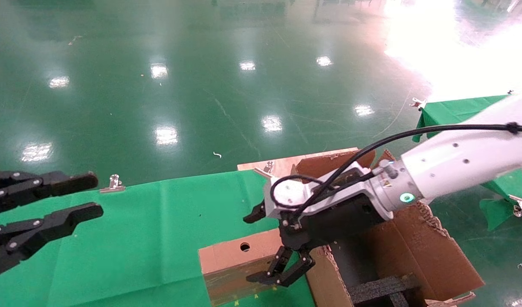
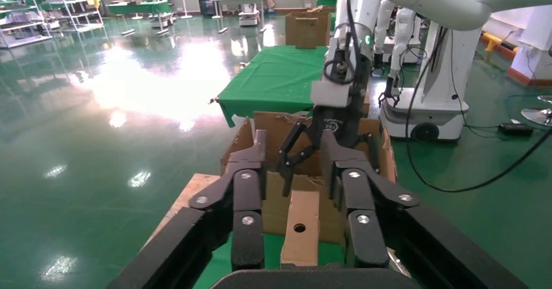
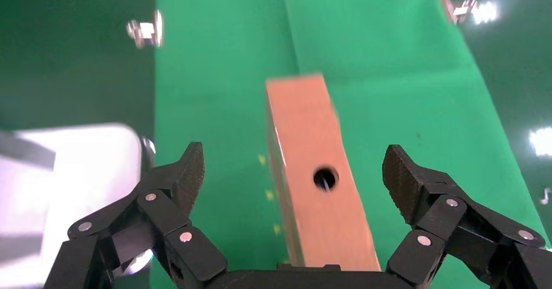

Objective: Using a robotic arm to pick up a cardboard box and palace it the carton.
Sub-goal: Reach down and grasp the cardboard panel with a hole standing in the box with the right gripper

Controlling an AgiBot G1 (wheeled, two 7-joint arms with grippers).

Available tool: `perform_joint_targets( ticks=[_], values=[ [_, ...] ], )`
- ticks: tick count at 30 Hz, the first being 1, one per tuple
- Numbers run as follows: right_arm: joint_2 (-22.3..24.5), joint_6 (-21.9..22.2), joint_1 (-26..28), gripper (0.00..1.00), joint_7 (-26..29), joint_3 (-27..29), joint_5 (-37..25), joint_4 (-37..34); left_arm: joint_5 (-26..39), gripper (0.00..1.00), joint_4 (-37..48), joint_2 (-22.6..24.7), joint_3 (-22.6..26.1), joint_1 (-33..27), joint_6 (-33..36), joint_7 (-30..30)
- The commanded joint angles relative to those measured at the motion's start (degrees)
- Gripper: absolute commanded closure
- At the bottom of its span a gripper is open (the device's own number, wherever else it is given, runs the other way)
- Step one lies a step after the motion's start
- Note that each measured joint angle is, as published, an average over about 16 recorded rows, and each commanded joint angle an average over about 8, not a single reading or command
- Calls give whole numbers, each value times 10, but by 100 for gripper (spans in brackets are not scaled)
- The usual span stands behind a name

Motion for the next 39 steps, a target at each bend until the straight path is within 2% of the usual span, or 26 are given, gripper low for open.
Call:
perform_joint_targets(
  ticks=[1,14,15,22,23,24,25,31,32,33,39],
  values=[
    [-8,-2,17,0,3,-21,-23,-2,0,100,0,0,0,0,0,0],
    [-89,-3,111,0,-41,-159,-96,-71,0,100,0,0,0,0,0,0],
    [-95,-3,116,0,-47,-169,-99,-78,0,97,0,0,0,0,0,0],
    [-131,-1,144,0,-78,-223,-115,-116,0,10,0,0,0,0,0,0],
    [-136,-1,147,0,-81,-231,-117,-119,0,1,0,0,0,0,0,0],
    [-139,-1,150,3,-85,-238,-119,-122,0,0,0,0,0,0,0,0],
    [-143,-1,153,12,-87,-243,-121,-124,0,0,0,0,0,0,0,0],
    [-157,0,164,87,-97,-269,-129,-134,0,0,0,0,0,0,0,0],
    [-158,0,165,96,-97,-271,-130,-134,0,0,0,0,0,0,0,0],
    [-159,0,166,100,-98,-272,-130,-135,0,0,0,0,0,0,0,0],
    [-157,0,165,100,-97,-269,-130,-133,0,0,0,0,0,0,0,0]
  ],
)
